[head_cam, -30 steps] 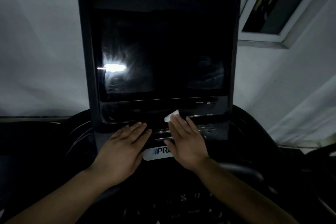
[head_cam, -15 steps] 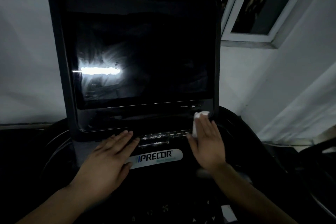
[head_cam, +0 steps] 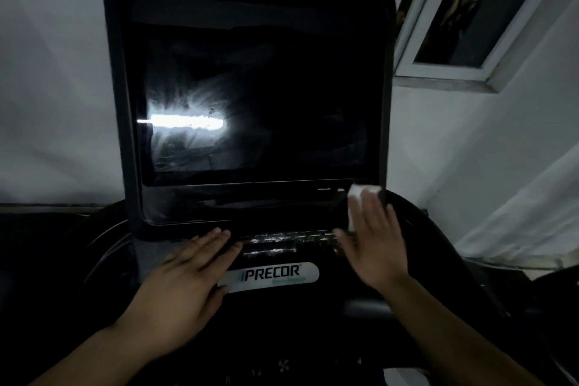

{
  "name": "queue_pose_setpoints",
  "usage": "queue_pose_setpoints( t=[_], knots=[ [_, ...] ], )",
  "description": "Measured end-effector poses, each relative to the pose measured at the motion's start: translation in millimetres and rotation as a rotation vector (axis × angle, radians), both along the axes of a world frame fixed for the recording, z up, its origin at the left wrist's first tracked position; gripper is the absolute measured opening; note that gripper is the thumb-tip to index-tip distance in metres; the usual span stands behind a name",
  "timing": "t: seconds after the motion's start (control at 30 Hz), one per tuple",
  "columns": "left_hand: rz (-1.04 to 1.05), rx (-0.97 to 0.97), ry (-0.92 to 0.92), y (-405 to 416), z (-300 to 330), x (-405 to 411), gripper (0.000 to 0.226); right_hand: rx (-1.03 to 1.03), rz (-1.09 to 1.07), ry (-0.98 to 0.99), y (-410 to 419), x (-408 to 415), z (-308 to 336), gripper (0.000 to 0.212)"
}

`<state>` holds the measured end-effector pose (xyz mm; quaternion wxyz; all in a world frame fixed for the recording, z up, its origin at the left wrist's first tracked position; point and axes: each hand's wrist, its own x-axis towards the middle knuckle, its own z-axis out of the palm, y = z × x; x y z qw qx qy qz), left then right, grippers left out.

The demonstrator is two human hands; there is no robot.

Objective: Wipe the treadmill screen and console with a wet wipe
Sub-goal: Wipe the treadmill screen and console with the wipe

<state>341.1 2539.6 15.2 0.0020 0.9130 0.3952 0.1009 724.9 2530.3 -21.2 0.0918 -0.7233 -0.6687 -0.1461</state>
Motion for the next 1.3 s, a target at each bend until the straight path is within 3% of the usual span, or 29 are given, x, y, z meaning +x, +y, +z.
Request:
queue_pose_setpoints(
  t=[0.13, 0.27, 0.4, 0.67, 0.77, 0.9, 1.0, 1.1, 1.23, 1.3],
  knots=[
    [0.046, -0.008, -0.004, 1.1, 2.4, -11.4, 0.065, 0.028, -0.059, 0.070, 16.2, -18.8, 12.2, 0.082],
    [0.053, -0.023, -0.017, -6.4, 4.6, -22.2, 0.057, -0.043, 0.196, 0.021, 13.0, -105.5, -5.2, 0.084],
    [0.100, 0.006, -0.062, -11.6, 12.3, -41.2, 0.047, 0.029, 0.448, -0.019, 34.8, -189.1, -4.3, 0.081],
    [0.172, 0.067, -0.153, -15.7, 21.8, -80.0, 0.047, 0.162, 0.682, 0.022, 71.8, -293.6, 5.4, 0.062],
    [0.161, 0.081, -0.157, -13.3, 21.3, -84.4, 0.045, 0.085, 0.657, -0.098, 63.0, -269.2, 1.5, 0.067],
    [0.138, 0.086, -0.198, -10.3, 23.1, -76.0, 0.043, 0.050, 0.435, -0.192, 47.0, -182.7, 11.8, 0.069],
    [0.119, 0.085, -0.226, -10.3, 24.4, -69.8, 0.042, 0.082, 0.184, -0.072, 26.4, -127.6, 9.7, 0.066],
    [0.098, 0.077, -0.240, -9.0, 23.7, -61.0, 0.042, 0.114, -0.024, 0.037, 22.9, -138.5, 3.5, 0.068],
    [0.030, 0.061, -0.227, -7.7, 24.7, -45.3, 0.042, 0.071, 0.273, 0.032, 31.6, -210.4, -3.5, 0.069],
    [0.009, 0.061, -0.231, -5.8, 24.9, -41.7, 0.043, 0.063, 0.334, -0.020, 30.7, -204.6, -2.0, 0.065]
  ],
)
